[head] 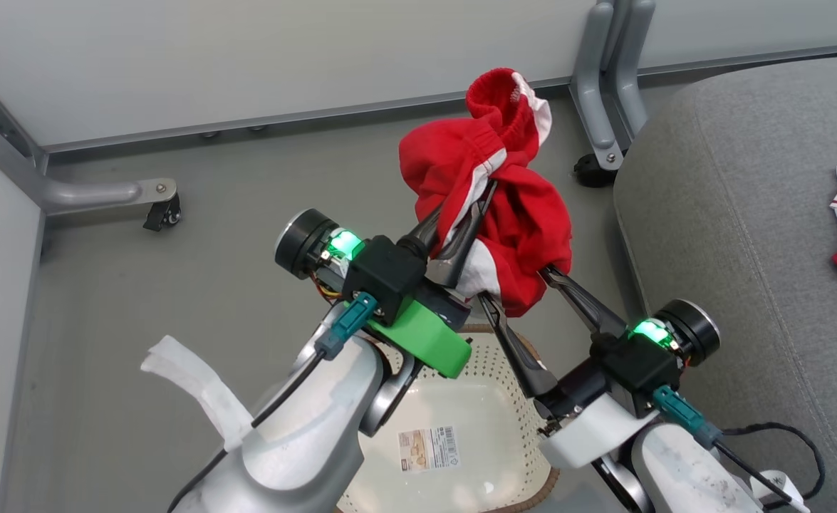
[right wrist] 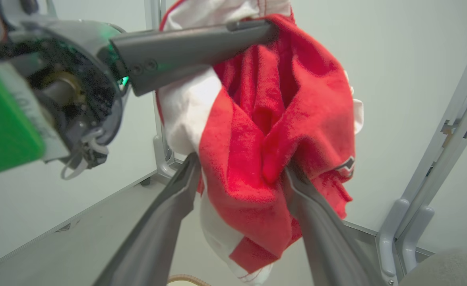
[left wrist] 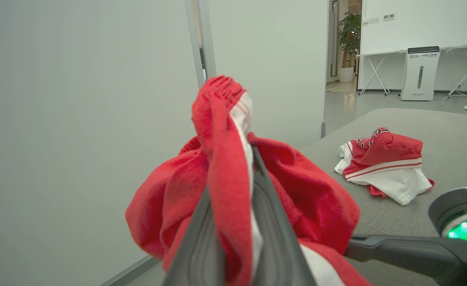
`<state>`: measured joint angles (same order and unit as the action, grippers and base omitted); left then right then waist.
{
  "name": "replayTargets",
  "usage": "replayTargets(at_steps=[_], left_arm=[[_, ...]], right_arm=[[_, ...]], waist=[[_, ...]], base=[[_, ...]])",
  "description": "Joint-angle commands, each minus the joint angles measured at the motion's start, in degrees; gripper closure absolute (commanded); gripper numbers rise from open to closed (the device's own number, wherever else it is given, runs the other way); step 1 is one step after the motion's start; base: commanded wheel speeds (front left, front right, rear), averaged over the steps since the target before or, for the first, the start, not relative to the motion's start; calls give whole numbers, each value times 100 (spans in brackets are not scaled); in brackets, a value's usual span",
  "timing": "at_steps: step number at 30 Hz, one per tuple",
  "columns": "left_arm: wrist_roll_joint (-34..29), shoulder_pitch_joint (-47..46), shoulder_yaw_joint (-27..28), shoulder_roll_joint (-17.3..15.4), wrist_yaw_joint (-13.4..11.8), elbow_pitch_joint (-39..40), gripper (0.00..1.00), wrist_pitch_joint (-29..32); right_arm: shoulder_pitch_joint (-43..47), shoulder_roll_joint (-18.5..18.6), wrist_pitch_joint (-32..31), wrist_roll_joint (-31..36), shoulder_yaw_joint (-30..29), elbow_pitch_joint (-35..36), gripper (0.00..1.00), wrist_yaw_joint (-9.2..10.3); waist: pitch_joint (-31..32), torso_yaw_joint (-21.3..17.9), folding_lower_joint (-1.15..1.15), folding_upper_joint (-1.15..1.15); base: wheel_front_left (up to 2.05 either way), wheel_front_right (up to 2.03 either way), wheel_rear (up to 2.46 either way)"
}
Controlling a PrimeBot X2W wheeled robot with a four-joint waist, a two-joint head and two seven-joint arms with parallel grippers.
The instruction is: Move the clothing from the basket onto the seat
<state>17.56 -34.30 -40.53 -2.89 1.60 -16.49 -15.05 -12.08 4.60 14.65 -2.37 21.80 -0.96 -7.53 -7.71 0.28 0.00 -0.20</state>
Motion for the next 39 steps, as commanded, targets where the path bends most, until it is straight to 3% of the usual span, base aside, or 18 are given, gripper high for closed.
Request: replayTargets(at_steps=[1,14,15,16,26,27,28,29,39], left_arm=[[55,-83,-71,-2,-36,38,100,-18],[538,-169,-833,-2,-227,142,100,-18],[558,-179,-876,-2,-252,143,100,-18],[577,-180,-903,-2,-259,135,100,-18],[690,-168,-1055,-3,-291,-61,100,-11],[682,-165,-1070,-4,-293,-48,86,-11],[673,-157,-1082,-4,-296,-37,56,-11],[665,-142,-1090,-3,-304,-13,0,-11],[414,79,-1010,-45,-313,211,0,-11]], right_arm=[[-144,6,34,44,31,-118,0,8],[-749,-140,59,-43,-6,-890,0,8],[-765,-149,60,-87,-28,-873,28,8],[-774,-155,59,-115,-49,-839,100,8],[-656,-165,61,-307,-233,-764,100,9],[-660,-165,62,-328,-272,-772,100,9],[-661,-165,61,-331,-295,-776,100,8],[-660,-166,61,-339,-327,-786,100,8],[-596,-165,61,-373,-866,-858,100,8]], waist=[[-92,51,0,20],[-380,85,0,20],[-394,81,0,20],[-399,77,0,20],[-364,8,0,20],[-346,9,0,20],[-333,10,0,20],[-315,13,0,20],[-212,107,0,20]], base=[[0,0,0],[0,0,0],[0,0,0],[0,0,0],[0,0,0],[0,0,0],[0,0,0],[0,0,0],[0,0,0]])
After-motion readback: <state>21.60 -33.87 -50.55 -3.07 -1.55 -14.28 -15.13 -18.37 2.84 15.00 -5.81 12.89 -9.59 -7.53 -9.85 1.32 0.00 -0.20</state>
